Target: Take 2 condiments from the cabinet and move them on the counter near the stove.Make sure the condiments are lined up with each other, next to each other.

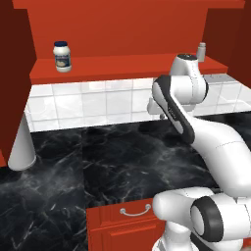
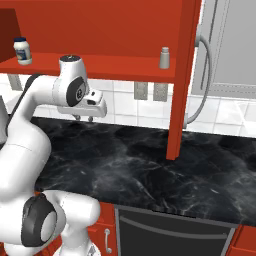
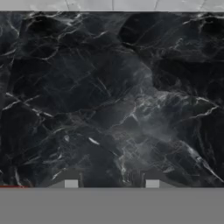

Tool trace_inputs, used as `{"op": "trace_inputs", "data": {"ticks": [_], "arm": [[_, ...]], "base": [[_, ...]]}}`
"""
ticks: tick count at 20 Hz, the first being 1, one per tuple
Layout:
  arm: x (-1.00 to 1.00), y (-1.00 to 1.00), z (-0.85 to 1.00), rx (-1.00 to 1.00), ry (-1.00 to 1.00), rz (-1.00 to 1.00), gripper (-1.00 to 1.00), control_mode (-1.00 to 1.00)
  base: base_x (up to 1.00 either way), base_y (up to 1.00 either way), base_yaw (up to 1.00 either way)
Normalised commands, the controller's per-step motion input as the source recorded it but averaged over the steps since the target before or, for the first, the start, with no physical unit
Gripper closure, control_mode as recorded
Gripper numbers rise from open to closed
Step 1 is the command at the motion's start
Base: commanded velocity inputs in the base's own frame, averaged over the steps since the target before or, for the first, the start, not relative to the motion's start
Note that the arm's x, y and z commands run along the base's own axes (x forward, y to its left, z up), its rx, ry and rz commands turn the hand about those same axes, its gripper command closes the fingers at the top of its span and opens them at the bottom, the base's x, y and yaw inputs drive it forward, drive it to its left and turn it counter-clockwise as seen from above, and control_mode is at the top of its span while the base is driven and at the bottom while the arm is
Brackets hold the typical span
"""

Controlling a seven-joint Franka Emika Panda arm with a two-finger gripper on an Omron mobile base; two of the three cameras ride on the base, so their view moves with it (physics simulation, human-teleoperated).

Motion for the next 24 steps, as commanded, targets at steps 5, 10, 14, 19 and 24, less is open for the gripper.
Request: {"op": "trace_inputs", "data": {"ticks": [5,10,14,19,24], "arm": [[-0.15,-0.01,-0.01,-0.03,-0.02,0.00,-1.00,-1.00],[-0.70,-0.25,-0.01,-0.02,-0.39,-0.03,-1.00,-1.00],[-0.13,-0.37,0.51,0.00,-0.48,-0.08,-1.00,-1.00],[0.11,-0.31,0.79,0.00,-0.40,-0.11,-1.00,-1.00],[0.16,-0.40,0.86,0.00,-0.29,-0.12,-1.00,-1.00]], "base": [[0.00,0.00,0.00],[0.00,0.00,0.00],[0.00,0.00,0.00],[0.00,0.00,0.00],[0.00,0.00,0.00]]}}
